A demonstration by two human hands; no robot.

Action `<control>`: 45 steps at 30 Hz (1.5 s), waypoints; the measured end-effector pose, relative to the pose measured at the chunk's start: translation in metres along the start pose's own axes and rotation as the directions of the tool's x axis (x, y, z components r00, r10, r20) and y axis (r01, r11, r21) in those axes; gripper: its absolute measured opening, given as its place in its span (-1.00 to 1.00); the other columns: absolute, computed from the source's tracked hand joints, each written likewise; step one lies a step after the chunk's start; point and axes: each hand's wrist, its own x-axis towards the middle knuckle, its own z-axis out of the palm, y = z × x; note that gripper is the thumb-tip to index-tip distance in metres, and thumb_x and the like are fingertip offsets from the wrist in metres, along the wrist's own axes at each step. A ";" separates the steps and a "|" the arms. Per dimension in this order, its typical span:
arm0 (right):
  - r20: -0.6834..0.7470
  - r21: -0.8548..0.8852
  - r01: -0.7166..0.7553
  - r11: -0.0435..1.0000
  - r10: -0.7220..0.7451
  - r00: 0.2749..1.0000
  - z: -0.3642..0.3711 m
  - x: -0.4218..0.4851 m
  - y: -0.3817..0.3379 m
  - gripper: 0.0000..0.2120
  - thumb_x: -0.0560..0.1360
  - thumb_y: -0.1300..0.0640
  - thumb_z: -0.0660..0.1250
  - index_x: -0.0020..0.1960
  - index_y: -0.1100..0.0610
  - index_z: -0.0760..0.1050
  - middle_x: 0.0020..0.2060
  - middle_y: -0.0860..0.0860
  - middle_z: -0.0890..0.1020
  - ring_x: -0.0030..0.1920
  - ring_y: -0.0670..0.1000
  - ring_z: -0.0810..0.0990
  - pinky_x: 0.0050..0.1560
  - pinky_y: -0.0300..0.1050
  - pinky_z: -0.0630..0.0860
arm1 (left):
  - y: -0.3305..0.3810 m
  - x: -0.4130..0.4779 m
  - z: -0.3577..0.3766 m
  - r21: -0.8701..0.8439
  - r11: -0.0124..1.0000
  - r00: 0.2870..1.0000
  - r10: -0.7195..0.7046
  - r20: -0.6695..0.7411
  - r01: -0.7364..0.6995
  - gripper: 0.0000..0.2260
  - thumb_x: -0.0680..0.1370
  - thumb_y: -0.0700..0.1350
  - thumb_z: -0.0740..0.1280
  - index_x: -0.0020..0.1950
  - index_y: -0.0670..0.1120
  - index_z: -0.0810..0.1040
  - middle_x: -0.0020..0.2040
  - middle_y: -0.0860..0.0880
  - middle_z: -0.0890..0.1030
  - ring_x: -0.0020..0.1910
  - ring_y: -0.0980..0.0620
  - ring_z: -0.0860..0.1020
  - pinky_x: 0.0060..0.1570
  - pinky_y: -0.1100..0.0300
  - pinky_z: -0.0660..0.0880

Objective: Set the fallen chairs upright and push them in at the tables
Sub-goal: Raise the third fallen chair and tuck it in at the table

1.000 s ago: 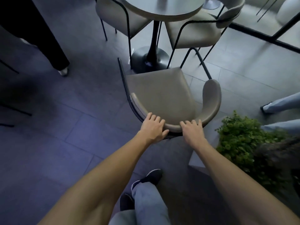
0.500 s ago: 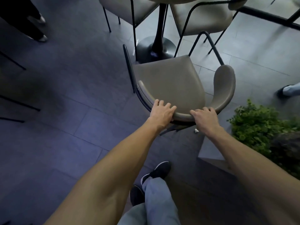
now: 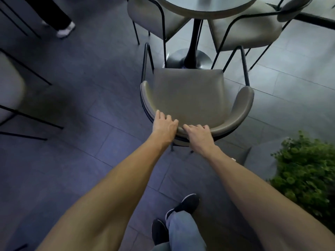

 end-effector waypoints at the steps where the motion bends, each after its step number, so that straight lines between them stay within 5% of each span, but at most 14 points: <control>1: 0.004 0.016 0.007 1.000 -0.007 1.000 -0.002 0.010 -0.003 -0.61 0.51 0.20 0.25 0.33 0.02 0.38 0.16 0.00 0.62 0.16 0.17 0.56 0.08 0.08 0.36 | 0.004 0.004 -0.002 -0.038 0.999 1.000 0.003 0.009 -0.003 -0.64 0.62 -0.05 0.20 0.40 -0.07 0.36 0.38 -0.15 0.44 0.39 -0.23 0.35 0.51 -0.16 0.01; 4: -0.015 0.069 0.028 0.997 -0.027 1.000 -0.008 0.039 -0.010 -0.62 0.57 0.15 0.19 0.38 0.01 0.37 0.17 0.02 0.62 0.17 0.18 0.56 0.12 0.10 0.37 | 0.001 0.016 -0.002 -0.138 0.990 0.999 -0.046 -0.027 0.042 -0.65 0.61 -0.06 0.21 0.37 -0.14 0.35 0.36 -0.14 0.44 0.39 -0.18 0.35 0.53 -0.12 0.00; 9: -0.057 0.084 0.078 0.993 -0.073 0.996 -0.016 0.081 -0.010 -0.85 0.60 0.09 0.22 0.16 0.06 0.42 0.08 0.05 0.65 0.12 0.19 0.59 0.08 0.09 0.40 | -0.038 0.044 0.007 -0.153 0.987 0.994 -0.061 -0.093 0.046 -0.64 0.57 -0.13 0.25 0.36 -0.10 0.32 0.34 -0.13 0.41 0.38 -0.17 0.33 0.54 -0.09 -0.03; 17: 0.004 -0.036 0.064 0.997 -0.064 0.998 -0.028 0.106 0.042 -0.57 0.45 -0.36 0.27 -0.08 0.01 0.38 -0.07 0.01 0.67 0.02 0.13 0.63 -0.04 0.01 0.33 | -0.093 0.071 0.008 -0.068 0.998 0.996 -0.005 -0.090 -0.001 -0.45 0.51 -0.23 0.31 0.47 -0.09 0.23 0.33 -0.15 0.37 0.37 -0.21 0.29 0.54 -0.14 -0.10; 45: 0.118 -0.060 -0.199 0.978 0.205 0.972 -0.050 0.193 -0.005 -0.56 0.49 -0.36 0.23 0.17 -0.06 0.49 0.06 -0.04 0.65 0.12 0.13 0.53 0.12 0.08 0.31 | -0.202 0.155 0.002 -0.052 0.965 0.945 0.241 -0.220 -0.258 -0.52 0.46 -0.30 0.33 0.33 -0.03 0.33 0.23 -0.13 0.40 0.30 -0.24 0.35 0.52 -0.21 -0.14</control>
